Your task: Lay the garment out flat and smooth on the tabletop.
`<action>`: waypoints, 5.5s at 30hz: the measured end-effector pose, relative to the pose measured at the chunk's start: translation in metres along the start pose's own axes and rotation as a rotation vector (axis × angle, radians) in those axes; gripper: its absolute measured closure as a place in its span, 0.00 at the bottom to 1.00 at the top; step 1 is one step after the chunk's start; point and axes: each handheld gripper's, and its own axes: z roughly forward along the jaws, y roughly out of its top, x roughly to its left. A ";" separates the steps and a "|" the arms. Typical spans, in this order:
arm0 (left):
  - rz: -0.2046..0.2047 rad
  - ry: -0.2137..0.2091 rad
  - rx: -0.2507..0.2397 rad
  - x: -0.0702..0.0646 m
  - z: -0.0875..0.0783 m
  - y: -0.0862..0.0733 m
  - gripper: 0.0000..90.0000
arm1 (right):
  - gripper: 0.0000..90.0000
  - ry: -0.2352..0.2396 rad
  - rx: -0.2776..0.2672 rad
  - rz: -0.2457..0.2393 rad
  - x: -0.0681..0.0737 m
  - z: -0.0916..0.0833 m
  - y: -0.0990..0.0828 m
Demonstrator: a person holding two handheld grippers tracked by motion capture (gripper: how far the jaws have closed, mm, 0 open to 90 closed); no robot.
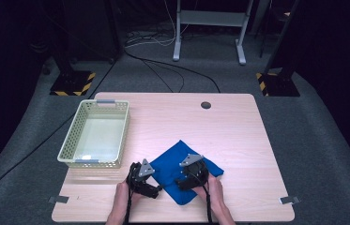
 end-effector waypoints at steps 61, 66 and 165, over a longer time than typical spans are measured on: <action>-0.005 -0.012 -0.009 -0.005 0.003 0.003 0.09 | 0.92 0.084 -0.143 -0.012 0.016 -0.032 0.009; -0.011 -0.016 -0.007 -0.005 0.003 0.003 0.09 | 0.92 0.079 -0.175 0.011 0.010 -0.041 0.009; -0.020 -0.027 -0.009 -0.003 0.003 0.004 0.12 | 0.93 -0.137 -0.341 0.174 -0.108 -0.117 0.029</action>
